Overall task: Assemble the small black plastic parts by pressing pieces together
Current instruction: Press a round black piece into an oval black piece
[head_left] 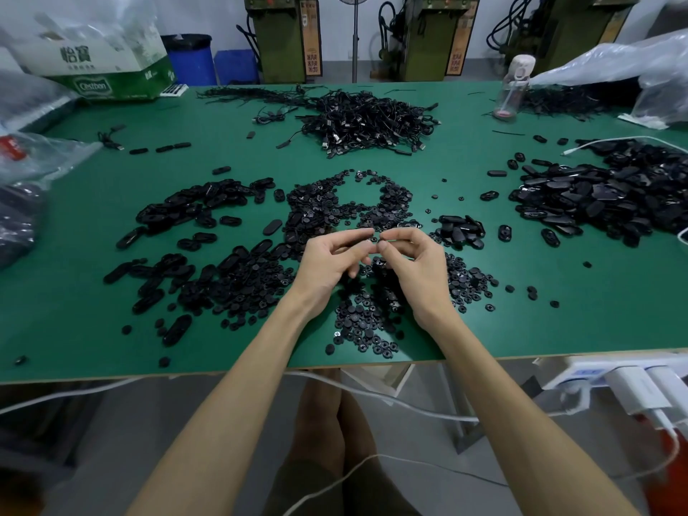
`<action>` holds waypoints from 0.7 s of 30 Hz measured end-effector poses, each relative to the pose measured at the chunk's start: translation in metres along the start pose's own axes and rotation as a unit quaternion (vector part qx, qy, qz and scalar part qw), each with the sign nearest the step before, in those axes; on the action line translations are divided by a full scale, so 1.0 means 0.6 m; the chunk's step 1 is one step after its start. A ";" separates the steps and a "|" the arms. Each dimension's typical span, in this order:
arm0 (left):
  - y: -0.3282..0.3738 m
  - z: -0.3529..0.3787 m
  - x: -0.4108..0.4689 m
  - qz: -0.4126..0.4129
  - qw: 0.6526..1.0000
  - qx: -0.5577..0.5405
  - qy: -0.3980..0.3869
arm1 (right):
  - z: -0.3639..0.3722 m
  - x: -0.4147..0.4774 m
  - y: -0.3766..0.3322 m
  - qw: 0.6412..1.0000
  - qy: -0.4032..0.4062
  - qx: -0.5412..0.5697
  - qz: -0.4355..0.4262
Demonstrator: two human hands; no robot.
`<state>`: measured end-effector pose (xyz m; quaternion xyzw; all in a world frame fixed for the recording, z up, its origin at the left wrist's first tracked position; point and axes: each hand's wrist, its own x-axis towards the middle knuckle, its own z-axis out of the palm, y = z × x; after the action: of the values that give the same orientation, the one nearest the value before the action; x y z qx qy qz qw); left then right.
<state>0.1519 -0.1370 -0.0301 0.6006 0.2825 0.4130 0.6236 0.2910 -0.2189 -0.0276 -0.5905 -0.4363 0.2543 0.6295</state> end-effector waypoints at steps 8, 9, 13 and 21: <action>-0.003 0.002 0.005 -0.006 0.999 0.003 0.042 | 0.000 0.004 0.004 1.000 0.011 0.010 -0.003; -0.002 0.003 0.004 -0.012 0.999 0.005 0.043 | -0.001 0.004 0.004 1.000 0.011 0.008 -0.007; -0.001 0.006 0.001 -0.005 0.999 0.032 0.041 | -0.002 0.006 0.004 1.000 0.016 -0.006 -0.019; 0.005 0.004 -0.003 0.001 0.998 0.043 0.039 | -0.001 0.005 0.004 1.000 0.002 0.016 -0.013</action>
<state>0.1526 -0.1402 -0.0272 0.6107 0.3233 0.4243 0.5853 0.2938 -0.2161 -0.0291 -0.5752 -0.4387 0.2518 0.6429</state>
